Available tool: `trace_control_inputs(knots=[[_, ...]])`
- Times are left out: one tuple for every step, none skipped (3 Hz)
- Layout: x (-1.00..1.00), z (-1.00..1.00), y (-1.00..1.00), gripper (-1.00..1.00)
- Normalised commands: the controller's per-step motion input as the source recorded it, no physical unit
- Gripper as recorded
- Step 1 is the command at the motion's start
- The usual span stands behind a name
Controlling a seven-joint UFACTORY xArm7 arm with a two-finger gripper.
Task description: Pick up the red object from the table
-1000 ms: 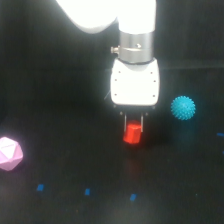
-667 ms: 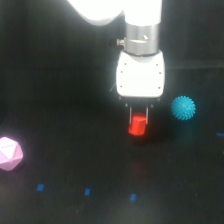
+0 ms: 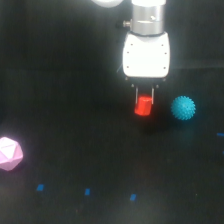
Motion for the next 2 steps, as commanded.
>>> trace_control_inputs(knots=[[0.41, 1.0, 0.65, -1.0], [0.25, 0.94, -0.06, -1.0]])
